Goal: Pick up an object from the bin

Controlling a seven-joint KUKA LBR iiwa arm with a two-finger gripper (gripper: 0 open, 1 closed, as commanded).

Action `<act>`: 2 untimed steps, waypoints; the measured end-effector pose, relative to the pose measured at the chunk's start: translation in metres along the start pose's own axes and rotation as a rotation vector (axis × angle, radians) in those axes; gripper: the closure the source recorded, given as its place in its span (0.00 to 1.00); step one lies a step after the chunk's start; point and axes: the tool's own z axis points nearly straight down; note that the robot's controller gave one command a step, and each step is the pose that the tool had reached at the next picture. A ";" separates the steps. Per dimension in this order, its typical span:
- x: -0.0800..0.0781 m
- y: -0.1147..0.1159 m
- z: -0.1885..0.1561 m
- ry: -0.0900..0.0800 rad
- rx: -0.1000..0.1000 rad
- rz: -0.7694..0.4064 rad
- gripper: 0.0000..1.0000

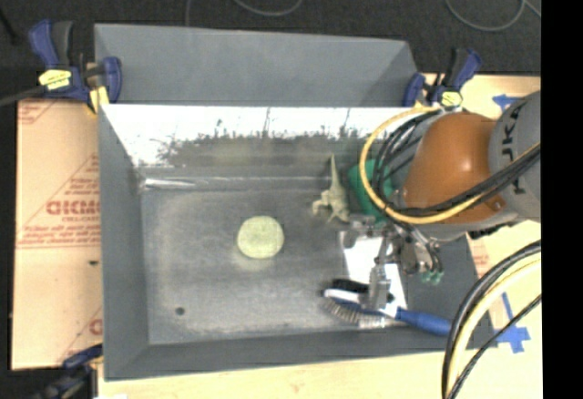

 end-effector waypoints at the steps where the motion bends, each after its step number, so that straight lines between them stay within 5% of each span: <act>1: -0.002 0.000 -0.004 -0.008 0.001 -0.003 0.00; 2: 0.018 -0.006 0.035 -0.011 -0.002 0.134 0.00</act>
Offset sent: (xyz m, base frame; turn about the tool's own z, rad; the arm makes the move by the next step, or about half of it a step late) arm -0.0311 -0.0092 -0.0593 0.1975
